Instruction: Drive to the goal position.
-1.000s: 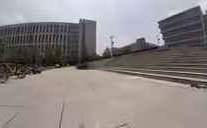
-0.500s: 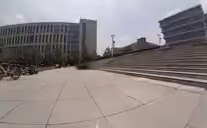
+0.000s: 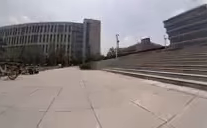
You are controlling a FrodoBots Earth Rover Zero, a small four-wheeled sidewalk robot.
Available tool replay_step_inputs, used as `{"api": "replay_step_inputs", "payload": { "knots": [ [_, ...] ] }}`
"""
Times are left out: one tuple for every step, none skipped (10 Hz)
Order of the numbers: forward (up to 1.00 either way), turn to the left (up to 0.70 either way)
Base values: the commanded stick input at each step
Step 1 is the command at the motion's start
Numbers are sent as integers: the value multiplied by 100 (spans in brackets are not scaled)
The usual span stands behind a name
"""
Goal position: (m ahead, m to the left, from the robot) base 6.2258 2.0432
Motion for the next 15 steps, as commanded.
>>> {"api": "replay_step_inputs", "payload": {
  "knots": [
    [100,4],
    [100,8],
    [100,0],
    [100,0],
    [100,0],
    [100,0],
    [100,0],
    [100,0],
    [100,5],
    [100,21],
    [100,15],
    [100,1],
    [100,37],
    [100,36],
    [100,0]
  ]
}}
